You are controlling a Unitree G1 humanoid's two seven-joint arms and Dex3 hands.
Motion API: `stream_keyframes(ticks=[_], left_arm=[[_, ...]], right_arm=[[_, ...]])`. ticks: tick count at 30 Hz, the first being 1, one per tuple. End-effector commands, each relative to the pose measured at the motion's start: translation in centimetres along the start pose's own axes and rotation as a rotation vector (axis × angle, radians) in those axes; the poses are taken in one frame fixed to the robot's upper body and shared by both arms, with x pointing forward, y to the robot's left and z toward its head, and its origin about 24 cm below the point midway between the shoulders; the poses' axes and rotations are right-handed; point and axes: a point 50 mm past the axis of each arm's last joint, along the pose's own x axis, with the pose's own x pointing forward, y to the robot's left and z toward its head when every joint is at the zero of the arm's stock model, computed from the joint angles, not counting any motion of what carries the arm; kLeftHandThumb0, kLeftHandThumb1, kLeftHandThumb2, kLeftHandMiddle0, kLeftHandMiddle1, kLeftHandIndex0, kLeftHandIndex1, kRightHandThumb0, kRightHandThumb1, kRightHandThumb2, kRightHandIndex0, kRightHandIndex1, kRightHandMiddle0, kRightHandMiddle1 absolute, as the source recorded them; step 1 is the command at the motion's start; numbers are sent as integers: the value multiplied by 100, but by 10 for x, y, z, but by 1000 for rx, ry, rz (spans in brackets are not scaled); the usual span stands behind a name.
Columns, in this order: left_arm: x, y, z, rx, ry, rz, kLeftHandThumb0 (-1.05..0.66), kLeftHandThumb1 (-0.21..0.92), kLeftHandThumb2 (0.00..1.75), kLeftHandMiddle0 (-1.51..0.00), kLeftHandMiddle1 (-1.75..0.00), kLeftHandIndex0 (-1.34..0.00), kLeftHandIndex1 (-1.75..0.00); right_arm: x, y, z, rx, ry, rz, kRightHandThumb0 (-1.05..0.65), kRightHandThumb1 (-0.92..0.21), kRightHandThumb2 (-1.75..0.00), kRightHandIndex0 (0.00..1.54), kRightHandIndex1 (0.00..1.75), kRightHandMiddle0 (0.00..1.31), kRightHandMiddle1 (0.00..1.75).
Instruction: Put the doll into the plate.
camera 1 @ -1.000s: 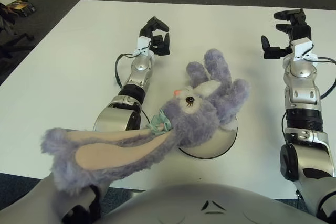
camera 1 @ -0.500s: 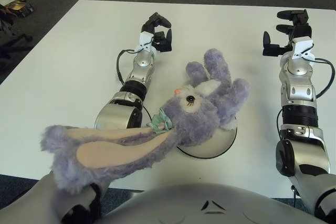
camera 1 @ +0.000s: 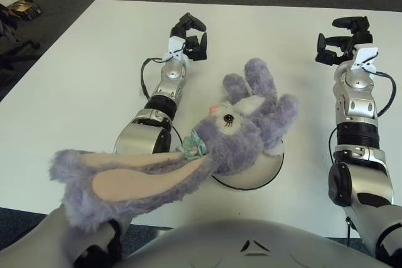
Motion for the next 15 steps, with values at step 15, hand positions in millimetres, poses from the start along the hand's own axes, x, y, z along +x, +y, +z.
stream_keyframes(ticks=[15], left_arm=[[7,-1,8,-7,11,30,-47,31,132,-122,-175,-61,-175]], right_arm=[[-1,2,-25,181,11,-14,-1,-38,-124,50,174,42,171]])
